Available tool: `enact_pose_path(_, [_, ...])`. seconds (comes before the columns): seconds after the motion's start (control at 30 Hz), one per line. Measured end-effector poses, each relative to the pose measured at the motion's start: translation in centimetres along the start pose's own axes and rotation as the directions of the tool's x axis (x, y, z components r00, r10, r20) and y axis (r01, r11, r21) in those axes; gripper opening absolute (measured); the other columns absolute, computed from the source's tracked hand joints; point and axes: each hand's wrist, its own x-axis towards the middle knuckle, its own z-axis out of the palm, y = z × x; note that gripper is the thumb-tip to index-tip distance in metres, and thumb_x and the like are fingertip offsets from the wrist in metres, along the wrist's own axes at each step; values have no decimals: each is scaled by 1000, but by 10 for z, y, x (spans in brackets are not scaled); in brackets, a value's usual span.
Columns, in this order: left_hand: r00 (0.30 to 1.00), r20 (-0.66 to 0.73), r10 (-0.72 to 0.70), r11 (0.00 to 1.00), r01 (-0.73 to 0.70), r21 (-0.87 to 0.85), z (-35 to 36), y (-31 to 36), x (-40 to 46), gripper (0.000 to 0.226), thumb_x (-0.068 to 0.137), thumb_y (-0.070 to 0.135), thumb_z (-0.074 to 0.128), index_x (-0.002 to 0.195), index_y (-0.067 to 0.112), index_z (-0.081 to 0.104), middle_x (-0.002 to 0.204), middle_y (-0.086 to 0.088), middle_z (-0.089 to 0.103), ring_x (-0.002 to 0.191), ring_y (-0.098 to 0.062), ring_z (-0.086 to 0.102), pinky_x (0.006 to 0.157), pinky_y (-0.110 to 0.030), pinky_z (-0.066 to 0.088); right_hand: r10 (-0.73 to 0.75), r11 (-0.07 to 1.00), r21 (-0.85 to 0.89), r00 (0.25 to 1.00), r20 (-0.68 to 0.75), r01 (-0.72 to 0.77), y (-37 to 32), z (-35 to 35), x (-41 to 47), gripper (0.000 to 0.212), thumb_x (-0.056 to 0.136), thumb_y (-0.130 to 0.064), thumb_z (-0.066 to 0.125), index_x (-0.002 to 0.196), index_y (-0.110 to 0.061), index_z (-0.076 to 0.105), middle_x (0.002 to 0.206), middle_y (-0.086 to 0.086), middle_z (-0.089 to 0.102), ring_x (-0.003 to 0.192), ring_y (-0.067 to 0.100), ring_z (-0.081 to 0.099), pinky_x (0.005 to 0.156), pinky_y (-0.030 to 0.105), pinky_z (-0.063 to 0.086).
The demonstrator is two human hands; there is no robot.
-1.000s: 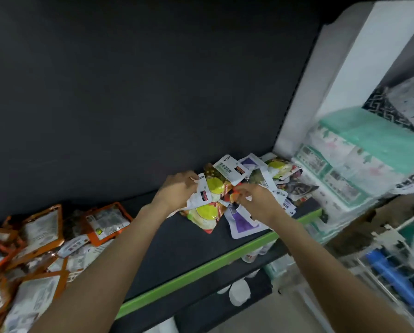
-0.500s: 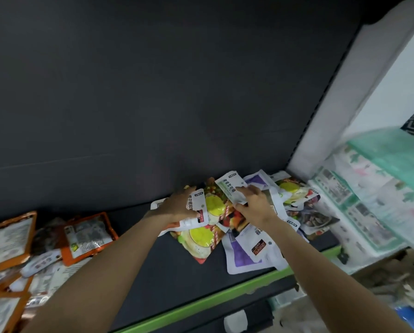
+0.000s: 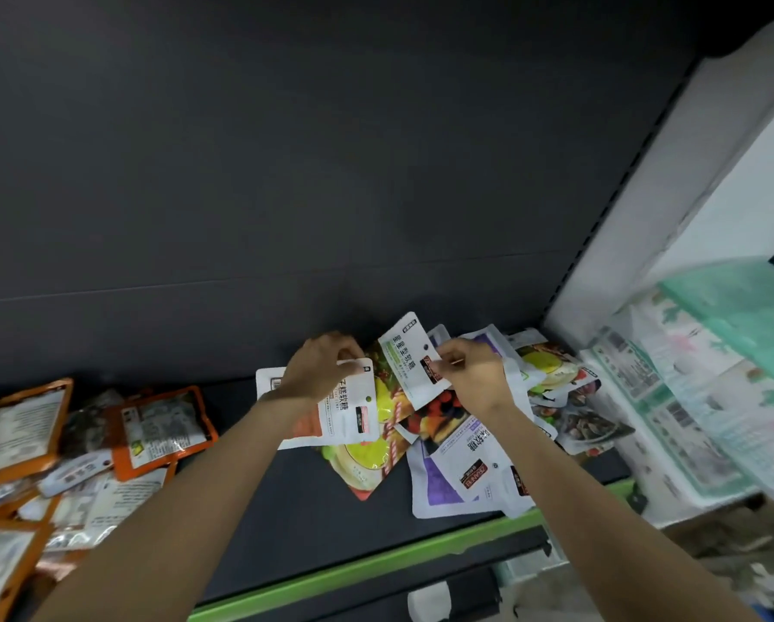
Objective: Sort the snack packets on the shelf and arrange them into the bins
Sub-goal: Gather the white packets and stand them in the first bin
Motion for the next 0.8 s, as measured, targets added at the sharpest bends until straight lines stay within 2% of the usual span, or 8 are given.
enact_pose_path(0.03, [1000,6,4,1000,-4,-20,-7,4,-5,2,87,20,67,88,21,67,93,7,64,87,-12,62,78,-27,48,-37,999,12,999,1,37,-5,-2,-3,12,89,-7,63,98,-1,66,86,2,63,76,9,55,63,4,38])
enact_pose_path(0.1, [1000,11,-23,999,23,-38,-24,11,-19,11,85,18,68,80,27,63,80,16,63,79,-8,61,72,-23,47,-90,995,30,996,7,90,-18,-6,-7,9,89,-7,62,96,-3,67,84,-1,62,73,5,54,63,1,38])
enact_pose_path(0.2, [997,0,-82,995,82,-65,-55,18,-38,18,84,18,69,74,31,62,74,17,64,76,-8,63,72,-25,48,-145,989,23,989,30,144,-37,-13,-10,8,88,-9,64,92,-7,69,83,-3,65,75,7,58,64,3,39])
enact_pose_path(0.33, [983,-132,-131,989,121,-81,-82,25,-69,16,85,16,68,75,27,62,78,8,65,80,-11,62,78,-26,48,-224,974,-21,973,58,225,-53,-15,-18,6,87,-12,65,88,-10,71,87,0,70,79,14,64,73,21,47])
enact_pose_path(0.43, [941,-254,-224,961,170,-216,-90,25,-96,12,87,12,65,77,19,63,81,2,67,78,-11,62,73,-21,48,-289,956,-35,956,49,291,-58,-11,-26,6,87,-12,65,88,-13,71,88,-1,71,81,13,65,73,25,49])
enact_pose_path(0.6, [891,-400,-216,964,130,-230,-116,26,-139,11,87,7,63,84,16,60,79,3,65,71,-3,59,63,-11,45,-390,921,34,920,44,389,-89,-2,-37,6,85,-6,66,87,-8,71,85,0,68,76,10,60,65,9,42])
enact_pose_path(0.67, [860,-465,-210,970,123,-210,-124,21,-162,9,88,11,63,84,18,59,75,10,62,70,1,57,60,-6,41,-416,909,65,908,47,413,-100,11,-49,6,83,-6,66,85,-9,72,84,0,69,76,10,61,70,19,47])
enact_pose_path(0.8, [775,-553,-305,934,129,-334,-141,2,-211,10,92,18,59,83,21,57,81,7,60,72,-7,57,62,-18,46,-488,871,106,870,73,480,-130,38,-73,6,84,-7,67,85,-10,72,86,-1,69,78,9,61,72,19,44])
